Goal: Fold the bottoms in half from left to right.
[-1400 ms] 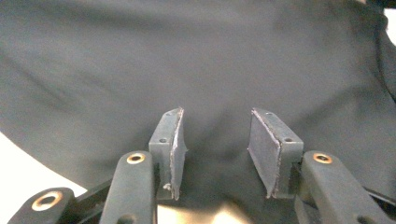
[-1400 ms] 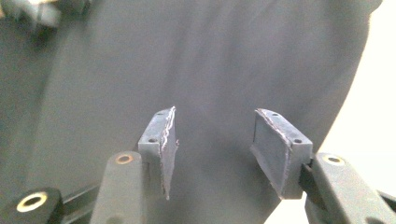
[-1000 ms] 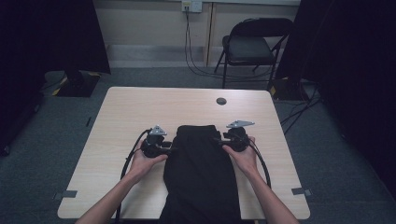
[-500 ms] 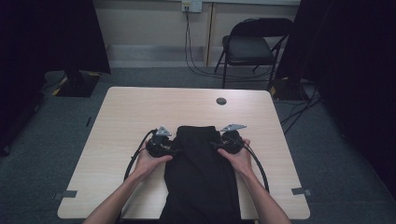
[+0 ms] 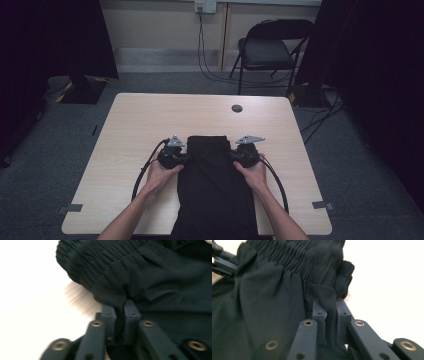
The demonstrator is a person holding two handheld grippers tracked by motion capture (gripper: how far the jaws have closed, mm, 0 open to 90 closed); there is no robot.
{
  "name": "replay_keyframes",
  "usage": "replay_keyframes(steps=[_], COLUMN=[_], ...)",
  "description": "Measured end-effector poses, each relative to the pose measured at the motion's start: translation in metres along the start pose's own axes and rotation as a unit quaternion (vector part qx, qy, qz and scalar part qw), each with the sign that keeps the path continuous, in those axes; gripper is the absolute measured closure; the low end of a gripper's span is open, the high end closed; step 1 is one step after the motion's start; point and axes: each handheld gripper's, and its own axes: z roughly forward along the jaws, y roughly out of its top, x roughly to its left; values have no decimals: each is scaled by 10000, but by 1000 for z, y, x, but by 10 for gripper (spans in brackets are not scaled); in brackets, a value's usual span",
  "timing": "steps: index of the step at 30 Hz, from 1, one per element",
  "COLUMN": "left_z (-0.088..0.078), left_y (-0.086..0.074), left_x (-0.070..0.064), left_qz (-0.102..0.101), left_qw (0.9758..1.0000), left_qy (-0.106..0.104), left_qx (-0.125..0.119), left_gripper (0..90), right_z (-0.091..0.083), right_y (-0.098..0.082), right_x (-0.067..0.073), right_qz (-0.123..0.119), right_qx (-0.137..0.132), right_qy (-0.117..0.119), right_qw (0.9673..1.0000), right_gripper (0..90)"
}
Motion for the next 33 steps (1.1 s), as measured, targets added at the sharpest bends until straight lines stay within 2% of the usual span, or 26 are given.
replay_keyframes(steps=[2,7,10,11,12,13,14,15,16,17,20,22,24,27,28,30,32,33], left_z=[-5,-25,-44,-52,-59,-72,-72,-79,-90,-90,-105,-113,-124,-135,-142,-149,-157,-160], left_y=[2,12,27,34,40,54,54,60,70,70,87,97,110,127,139,153,167,173], left_x=[3,5,8,8,9,11,11,12,14,14,19,20,22,26,28,32,38,40], left_qz=[-132,-191,-209,-189,-138,-51,-51,-52,-39,-39,-45,46,93,111,124,112,70,-41], left_qw=[9997,9981,9954,9943,9935,9914,9914,9899,9869,9869,9823,9807,9777,9742,9721,9691,9646,9617], left_qy=[-98,-116,-37,7,50,151,151,191,257,257,322,418,503,600,712,779,856,889], left_qx=[-170,-574,-937,-1051,-1132,-1295,-1295,-1407,-1590,-1590,-1847,-1910,-2037,-2175,-2231,-2339,-2495,-2593], left_gripper=[868,876,878,878,878,879,879,879,879,879,879,879,879,879,879,880,880,881], right_z=[-6,-24,-39,-39,-43,-52,-52,-56,-63,-67,-73,-78,-83,-91,-91,-93,-95,-95], right_y=[5,27,51,51,58,73,73,80,94,102,116,130,144,173,173,195,210,217], right_x=[-1,5,10,10,11,14,14,16,18,19,21,23,24,25,25,25,25,25], right_qz=[20,-130,-196,-196,-185,-230,-230,-250,-307,-333,-388,-429,-491,-564,-564,-571,-529,-534], right_qx=[-101,-361,-673,-673,-779,-969,-969,-1062,-1244,-1318,-1456,-1582,-1695,-1896,-1896,-2008,-2107,-2135], right_qy=[53,115,155,155,182,199,199,201,223,230,244,244,243,213,213,158,177,160], right_qw=[9999,9992,9974,9974,9966,9948,9948,9938,9915,9904,9883,9862,9840,9800,9800,9778,9760,9754], right_gripper=[825,828,829,829,829,829,829,829,829,830,830,830,830,830,830,830,830,830])
